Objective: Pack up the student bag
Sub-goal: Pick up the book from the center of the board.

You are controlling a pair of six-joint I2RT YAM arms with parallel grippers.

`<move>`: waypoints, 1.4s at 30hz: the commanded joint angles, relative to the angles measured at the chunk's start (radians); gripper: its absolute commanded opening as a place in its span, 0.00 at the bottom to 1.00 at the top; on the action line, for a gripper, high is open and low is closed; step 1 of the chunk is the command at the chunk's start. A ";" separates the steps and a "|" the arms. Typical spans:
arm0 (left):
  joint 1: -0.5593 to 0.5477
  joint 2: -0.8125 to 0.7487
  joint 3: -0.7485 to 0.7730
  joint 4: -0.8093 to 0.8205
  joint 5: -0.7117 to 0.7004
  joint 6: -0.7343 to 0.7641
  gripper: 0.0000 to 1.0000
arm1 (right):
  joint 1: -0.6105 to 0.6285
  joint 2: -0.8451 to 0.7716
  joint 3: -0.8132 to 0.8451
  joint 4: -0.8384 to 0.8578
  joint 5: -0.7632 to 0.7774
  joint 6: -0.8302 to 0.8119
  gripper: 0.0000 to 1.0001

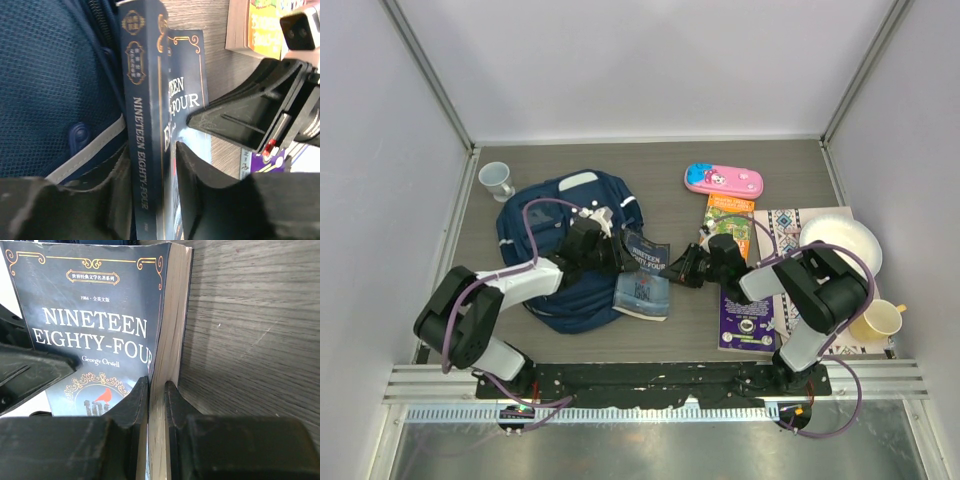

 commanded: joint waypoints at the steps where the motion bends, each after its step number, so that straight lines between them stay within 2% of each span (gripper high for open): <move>1: -0.030 0.056 0.052 0.104 0.149 -0.040 0.29 | 0.037 -0.045 0.028 -0.028 0.025 -0.056 0.08; 4: -0.032 0.039 0.072 0.081 0.134 -0.034 0.15 | 0.037 -0.104 0.032 -0.112 0.066 -0.084 0.15; 6: -0.032 0.025 0.089 0.058 0.124 -0.026 0.03 | 0.036 -0.191 0.043 -0.191 0.133 -0.128 0.34; 7: -0.032 0.002 0.095 0.036 0.118 -0.020 0.00 | 0.036 -0.228 0.057 -0.281 0.163 -0.142 0.48; 10: -0.032 -0.031 0.129 0.007 0.112 -0.004 0.00 | 0.034 -0.387 0.084 -0.467 0.319 -0.196 0.75; 11: -0.032 -0.045 0.146 -0.007 0.112 0.003 0.00 | 0.032 -0.459 0.090 -0.504 0.382 -0.207 0.78; 15: -0.032 -0.070 0.223 -0.051 0.123 0.017 0.00 | 0.023 -0.605 0.117 -0.641 0.477 -0.231 0.83; 20: -0.033 -0.088 0.312 -0.022 0.089 0.003 0.00 | 0.019 -0.736 0.137 -0.729 0.453 -0.164 0.83; 23: -0.030 -0.094 0.370 -0.019 -0.027 0.029 0.00 | 0.017 -0.808 0.137 -0.735 0.430 -0.101 0.83; 26: -0.032 -0.093 0.439 -0.013 -0.164 0.052 0.00 | 0.017 -0.823 0.155 -0.717 0.318 -0.038 0.83; 29: -0.032 -0.084 0.488 0.033 -0.280 0.065 0.00 | 0.017 -0.802 0.143 -0.605 0.217 0.087 0.84; 32: -0.030 -0.073 0.499 0.101 -0.339 0.033 0.00 | 0.020 -0.756 0.111 -0.455 0.165 0.175 0.84; 37: -0.032 -0.090 0.450 0.245 -0.341 -0.088 0.00 | 0.025 -0.670 0.083 -0.278 0.184 0.266 0.84; 42: -0.032 -0.123 0.387 0.382 -0.316 -0.142 0.00 | 0.025 -0.546 0.063 -0.091 0.166 0.357 0.84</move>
